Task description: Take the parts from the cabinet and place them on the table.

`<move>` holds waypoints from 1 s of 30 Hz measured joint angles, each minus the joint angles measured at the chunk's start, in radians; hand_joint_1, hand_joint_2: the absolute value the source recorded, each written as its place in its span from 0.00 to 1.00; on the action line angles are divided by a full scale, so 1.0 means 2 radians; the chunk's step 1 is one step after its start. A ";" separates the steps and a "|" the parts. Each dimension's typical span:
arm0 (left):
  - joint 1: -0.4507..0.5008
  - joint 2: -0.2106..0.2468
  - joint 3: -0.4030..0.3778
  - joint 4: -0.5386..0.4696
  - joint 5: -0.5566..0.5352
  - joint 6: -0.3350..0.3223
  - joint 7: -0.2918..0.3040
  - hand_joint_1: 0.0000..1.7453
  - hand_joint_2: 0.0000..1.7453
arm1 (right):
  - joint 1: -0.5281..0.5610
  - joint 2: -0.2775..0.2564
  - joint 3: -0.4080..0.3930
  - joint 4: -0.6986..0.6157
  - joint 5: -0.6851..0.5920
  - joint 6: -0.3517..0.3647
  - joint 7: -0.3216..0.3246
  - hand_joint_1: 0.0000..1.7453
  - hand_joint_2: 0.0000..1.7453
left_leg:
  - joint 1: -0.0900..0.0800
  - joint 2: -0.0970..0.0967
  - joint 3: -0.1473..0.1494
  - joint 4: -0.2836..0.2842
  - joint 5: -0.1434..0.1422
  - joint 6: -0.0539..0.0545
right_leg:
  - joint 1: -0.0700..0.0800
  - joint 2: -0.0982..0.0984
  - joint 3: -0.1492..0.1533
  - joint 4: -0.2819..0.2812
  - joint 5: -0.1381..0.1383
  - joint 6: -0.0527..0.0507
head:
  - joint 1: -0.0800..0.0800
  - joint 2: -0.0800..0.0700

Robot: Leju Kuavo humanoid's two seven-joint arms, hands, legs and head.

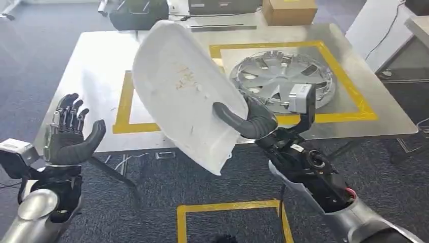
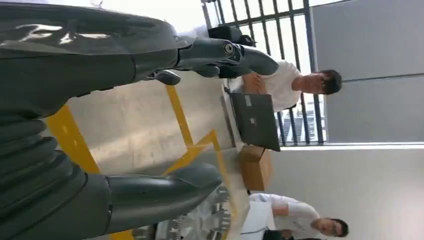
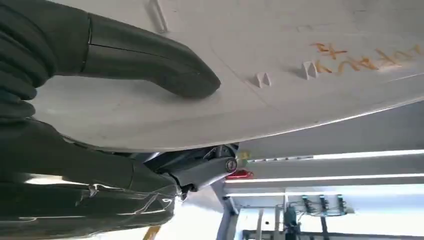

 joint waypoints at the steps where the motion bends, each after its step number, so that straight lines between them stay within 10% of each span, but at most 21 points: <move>1: 0.000 0.000 0.000 0.000 0.000 -0.001 0.000 0.00 1.00 | 0.000 -0.001 0.000 0.000 0.000 0.000 0.000 1.00 1.00 | 0.003 -0.001 0.008 0.003 -0.007 -0.003 | -0.004 -0.001 0.010 -0.043 0.036 0.005 | 0.001 0.000; 2: 0.000 -0.001 0.000 0.000 0.000 -0.001 0.000 0.00 1.00 | 0.000 -0.001 0.000 0.000 0.000 0.000 0.000 1.00 1.00 | 0.006 -0.001 0.017 0.008 -0.017 -0.007 | -0.010 -0.002 0.026 -0.098 0.077 0.012 | 0.003 0.000; 3: 0.000 -0.001 0.000 0.000 0.000 -0.001 0.000 0.00 1.00 | 0.001 -0.002 0.000 0.000 0.000 0.000 0.000 1.00 1.00 | 0.008 -0.001 0.021 0.011 -0.027 -0.012 | -0.013 -0.002 0.038 -0.124 0.089 0.021 | 0.005 0.000; 9: -0.001 -0.002 0.001 0.001 -0.003 -0.004 -0.002 0.00 1.00 | 0.000 -0.004 0.000 0.002 0.001 -0.003 -0.002 1.00 1.00 | 0.007 -0.001 0.011 0.032 -0.044 -0.029 | -0.007 0.005 0.059 -0.137 0.053 -0.009 | 0.001 0.000; 13: 0.000 -0.003 0.002 0.005 -0.005 -0.013 -0.004 0.00 1.00 | -0.004 -0.004 0.000 0.006 0.009 -0.001 -0.005 1.00 1.00 | 0.006 0.002 -0.106 0.198 -0.075 -0.028 | 0.000 0.004 0.065 -0.137 0.046 -0.020 | -0.011 0.000; 15: 0.001 -0.003 0.002 0.007 -0.006 -0.017 -0.006 0.00 1.00 | -0.007 -0.004 0.000 0.011 0.009 0.001 -0.008 1.00 1.00 | 0.002 0.002 -0.127 0.189 -0.044 -0.022 | 0.004 0.006 0.070 -0.137 0.041 -0.023 | -0.011 0.000; 18: -0.003 -0.003 0.002 0.008 -0.006 -0.018 -0.009 0.00 1.00 | -0.016 -0.004 0.000 0.018 0.010 0.006 -0.011 1.00 1.00 | -0.016 0.001 -0.071 0.037 0.044 -0.001 | 0.004 0.008 0.083 -0.138 0.032 -0.024 | -0.012 0.000; 24: -0.008 -0.006 0.003 0.009 -0.007 -0.018 -0.008 0.00 1.00 | -0.033 -0.004 0.000 0.041 0.019 0.012 -0.013 1.00 1.00 | -0.012 0.004 -0.039 -0.001 0.032 0.006 | 0.007 0.004 0.089 -0.140 0.017 -0.013 | -0.012 0.000; 28: -0.009 -0.009 0.003 0.009 -0.008 -0.018 -0.008 0.00 1.00 | -0.044 -0.004 0.000 0.058 0.025 0.014 -0.018 1.00 1.00 | -0.009 0.003 -0.027 -0.004 0.025 0.008 | 0.007 0.003 0.013 0.008 -0.035 -0.007 | -0.006 0.000; 30: -0.008 -0.009 0.003 0.009 -0.008 -0.019 -0.007 0.00 1.00 | -0.044 -0.004 0.001 0.064 0.025 0.014 -0.018 1.00 1.00 | -0.006 0.002 -0.022 -0.001 0.019 0.004 | 0.003 0.001 0.001 0.013 -0.021 0.000 | -0.005 0.000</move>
